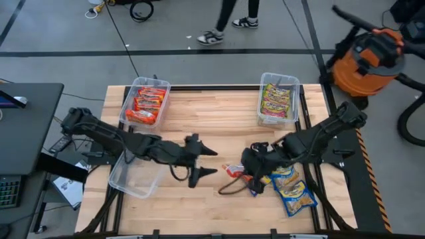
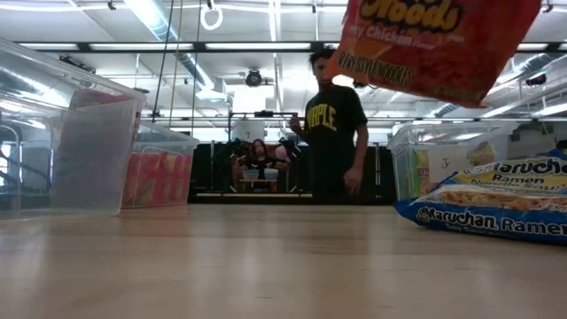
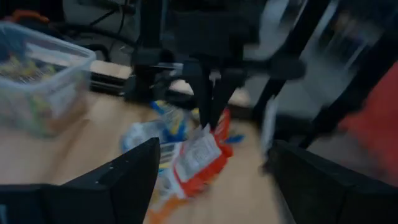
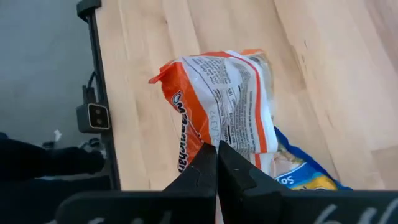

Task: Sort Maruchan noodles
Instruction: Put the orange noodle pack into the top left transparent bin

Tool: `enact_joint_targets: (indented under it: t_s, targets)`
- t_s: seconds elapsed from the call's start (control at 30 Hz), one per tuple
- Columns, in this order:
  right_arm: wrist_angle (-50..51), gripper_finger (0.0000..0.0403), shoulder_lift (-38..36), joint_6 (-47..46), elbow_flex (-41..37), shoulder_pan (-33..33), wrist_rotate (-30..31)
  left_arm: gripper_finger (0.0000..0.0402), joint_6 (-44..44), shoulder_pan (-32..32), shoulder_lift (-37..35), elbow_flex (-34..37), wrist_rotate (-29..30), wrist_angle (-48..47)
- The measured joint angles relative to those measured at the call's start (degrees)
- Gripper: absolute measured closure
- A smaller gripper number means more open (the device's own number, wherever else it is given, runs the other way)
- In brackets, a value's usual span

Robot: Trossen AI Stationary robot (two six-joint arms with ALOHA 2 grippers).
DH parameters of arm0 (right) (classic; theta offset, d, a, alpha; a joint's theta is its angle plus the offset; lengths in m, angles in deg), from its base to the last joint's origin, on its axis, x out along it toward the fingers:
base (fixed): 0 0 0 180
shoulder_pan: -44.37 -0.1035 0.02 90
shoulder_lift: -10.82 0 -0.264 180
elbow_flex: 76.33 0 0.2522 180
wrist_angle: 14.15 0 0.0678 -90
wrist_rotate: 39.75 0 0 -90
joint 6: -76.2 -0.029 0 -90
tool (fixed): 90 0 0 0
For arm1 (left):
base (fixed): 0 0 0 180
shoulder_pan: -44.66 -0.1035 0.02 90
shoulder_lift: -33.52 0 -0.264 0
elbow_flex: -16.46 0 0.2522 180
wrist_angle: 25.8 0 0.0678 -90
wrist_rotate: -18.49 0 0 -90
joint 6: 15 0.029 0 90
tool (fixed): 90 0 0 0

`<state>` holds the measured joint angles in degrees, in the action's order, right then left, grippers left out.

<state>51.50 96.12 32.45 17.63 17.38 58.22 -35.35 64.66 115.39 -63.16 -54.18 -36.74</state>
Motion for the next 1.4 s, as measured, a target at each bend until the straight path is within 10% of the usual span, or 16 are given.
enact_joint_targets:
  t_s: [0.4, 1.03, 1.4]
  targets:
    - [-1.99, 0.04, 0.53, 0.8, -0.52, 9.4, -8.02, 0.009, 31.56, 0.17, 17.32, -19.58, 3.0, -18.11]
    - [-10.28, 0.04, 0.13, 3.89, -0.52, 13.48, -13.7, 0.0095, 34.51, -6.14, 18.73, -19.9, -4.75, -22.38]
    - [-14.2, 0.0399, 0.11, 6.46, -0.52, 18.75, -13.43, 0.0241, 39.9, -8.82, 18.64, -19.9, -4.51, -25.37]
